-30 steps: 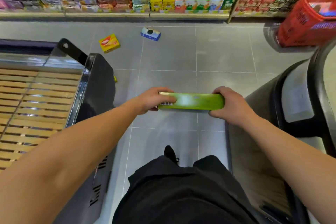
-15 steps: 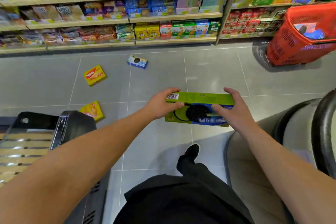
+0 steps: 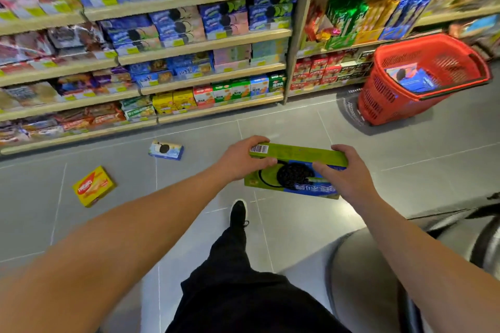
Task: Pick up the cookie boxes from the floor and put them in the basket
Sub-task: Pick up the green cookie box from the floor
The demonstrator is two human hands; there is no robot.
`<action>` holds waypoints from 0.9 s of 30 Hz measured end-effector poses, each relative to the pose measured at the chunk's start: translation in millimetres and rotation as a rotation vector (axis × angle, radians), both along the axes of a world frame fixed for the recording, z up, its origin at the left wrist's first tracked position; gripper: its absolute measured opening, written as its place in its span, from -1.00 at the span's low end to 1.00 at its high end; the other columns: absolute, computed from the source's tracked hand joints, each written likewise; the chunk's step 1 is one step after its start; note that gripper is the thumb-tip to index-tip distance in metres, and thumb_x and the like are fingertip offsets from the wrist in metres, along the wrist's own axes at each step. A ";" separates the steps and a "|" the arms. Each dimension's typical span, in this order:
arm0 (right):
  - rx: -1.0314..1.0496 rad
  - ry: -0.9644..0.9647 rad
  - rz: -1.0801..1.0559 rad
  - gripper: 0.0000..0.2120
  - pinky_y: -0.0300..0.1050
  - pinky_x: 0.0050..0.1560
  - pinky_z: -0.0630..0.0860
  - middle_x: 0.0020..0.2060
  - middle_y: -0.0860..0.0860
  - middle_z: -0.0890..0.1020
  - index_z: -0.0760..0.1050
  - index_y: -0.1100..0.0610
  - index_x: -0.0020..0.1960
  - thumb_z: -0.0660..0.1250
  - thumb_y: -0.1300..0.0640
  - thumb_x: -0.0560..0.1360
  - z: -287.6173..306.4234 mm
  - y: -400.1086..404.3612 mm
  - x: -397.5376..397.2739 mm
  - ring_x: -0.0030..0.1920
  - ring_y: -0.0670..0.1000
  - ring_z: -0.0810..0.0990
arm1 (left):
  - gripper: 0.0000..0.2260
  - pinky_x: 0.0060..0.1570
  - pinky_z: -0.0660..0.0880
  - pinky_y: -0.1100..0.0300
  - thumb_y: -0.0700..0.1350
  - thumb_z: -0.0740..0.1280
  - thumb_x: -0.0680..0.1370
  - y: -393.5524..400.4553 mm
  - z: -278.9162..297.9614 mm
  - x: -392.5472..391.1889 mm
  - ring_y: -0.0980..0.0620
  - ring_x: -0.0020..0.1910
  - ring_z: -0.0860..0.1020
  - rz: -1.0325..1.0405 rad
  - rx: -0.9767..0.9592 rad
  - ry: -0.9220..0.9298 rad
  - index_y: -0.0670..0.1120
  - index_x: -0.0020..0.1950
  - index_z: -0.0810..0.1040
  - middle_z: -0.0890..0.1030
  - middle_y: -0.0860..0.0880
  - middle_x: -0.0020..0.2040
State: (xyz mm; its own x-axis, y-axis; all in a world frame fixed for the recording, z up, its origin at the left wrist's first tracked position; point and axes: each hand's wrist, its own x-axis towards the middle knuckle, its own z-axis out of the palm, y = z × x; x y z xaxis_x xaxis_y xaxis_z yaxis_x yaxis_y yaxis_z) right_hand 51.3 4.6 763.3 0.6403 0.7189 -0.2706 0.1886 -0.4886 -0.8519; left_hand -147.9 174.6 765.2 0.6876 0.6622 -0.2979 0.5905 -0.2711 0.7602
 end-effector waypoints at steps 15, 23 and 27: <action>-0.006 0.003 -0.475 -0.43 -0.10 -0.18 0.59 0.01 -0.01 0.60 0.41 -0.11 0.24 0.54 -0.13 0.31 18.7 106.7 162.6 -0.05 0.02 0.64 | -0.48 0.07 0.47 0.16 0.23 0.43 0.40 179.9 9.7 256.3 0.06 0.12 0.51 -0.441 -0.020 -0.036 0.19 0.33 0.44 0.55 0.08 0.18; 0.031 0.024 -0.592 -0.47 -0.35 -0.46 0.48 -0.02 -0.02 0.60 0.43 -0.08 0.21 0.54 -0.08 0.32 7.8 102.2 309.5 -0.13 -0.07 0.63 | -0.50 0.05 0.37 0.24 0.15 0.44 0.44 182.0 11.5 431.8 0.08 0.17 0.47 -0.566 -0.022 -0.043 0.12 0.36 0.45 0.51 0.09 0.24; -0.011 -0.007 -0.570 -0.49 -0.21 -0.28 0.50 -0.03 -0.01 0.61 0.44 -0.04 0.21 0.53 -0.09 0.33 4.3 94.1 394.1 -0.08 -0.01 0.62 | -0.49 0.09 0.33 0.26 0.14 0.43 0.45 177.1 16.8 519.2 0.03 0.28 0.44 -0.607 0.014 -0.015 0.11 0.37 0.43 0.47 0.04 0.36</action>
State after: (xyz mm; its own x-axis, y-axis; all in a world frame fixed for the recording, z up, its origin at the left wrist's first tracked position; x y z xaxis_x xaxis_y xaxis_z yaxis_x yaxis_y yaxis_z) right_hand 445.5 98.7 767.6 0.9278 0.2568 -0.2706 -0.1019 -0.5233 -0.8460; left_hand 371.3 351.7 781.9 0.9477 0.1544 -0.2793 0.3165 -0.5658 0.7614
